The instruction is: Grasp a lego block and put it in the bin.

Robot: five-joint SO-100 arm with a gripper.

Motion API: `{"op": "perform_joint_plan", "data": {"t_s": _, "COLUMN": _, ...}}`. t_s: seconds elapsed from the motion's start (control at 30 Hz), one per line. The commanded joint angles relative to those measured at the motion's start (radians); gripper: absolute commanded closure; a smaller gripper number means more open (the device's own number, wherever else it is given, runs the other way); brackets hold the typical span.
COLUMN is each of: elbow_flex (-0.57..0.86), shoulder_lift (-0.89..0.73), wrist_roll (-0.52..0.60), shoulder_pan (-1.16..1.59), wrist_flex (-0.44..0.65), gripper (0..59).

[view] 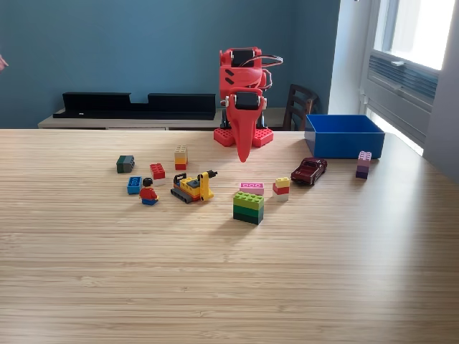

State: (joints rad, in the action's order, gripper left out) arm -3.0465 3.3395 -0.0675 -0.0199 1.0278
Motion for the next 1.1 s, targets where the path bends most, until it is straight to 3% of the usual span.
{"op": "perform_joint_plan", "data": {"t_s": 0.03, "elbow_flex": 0.167, "shoulder_lift": -0.006, "wrist_roll": 0.049, "shoulder_pan": -0.012, "wrist_flex": -0.006, "gripper": 48.0}}
{"op": "perform_joint_plan", "data": {"t_s": 0.17, "elbow_flex": 0.299, "shoulder_lift": -0.15, "wrist_roll": 0.11, "shoulder_pan": -0.008, "wrist_flex": -0.009, "gripper": 47.3}}
{"op": "perform_joint_plan", "data": {"t_s": 0.5, "elbow_flex": 0.764, "shoulder_lift": -0.818, "wrist_roll": 0.276, "shoulder_pan": -0.008, "wrist_flex": -0.034, "gripper": 47.0}}
{"op": "perform_joint_plan", "data": {"t_s": 0.73, "elbow_flex": 1.04, "shoulder_lift": -1.173, "wrist_roll": 0.425, "shoulder_pan": -0.008, "wrist_flex": -0.032, "gripper": 38.5}}
{"op": "perform_joint_plan", "data": {"t_s": 1.1, "elbow_flex": 1.355, "shoulder_lift": -1.614, "wrist_roll": 0.589, "shoulder_pan": -0.008, "wrist_flex": -0.032, "gripper": 34.9}}
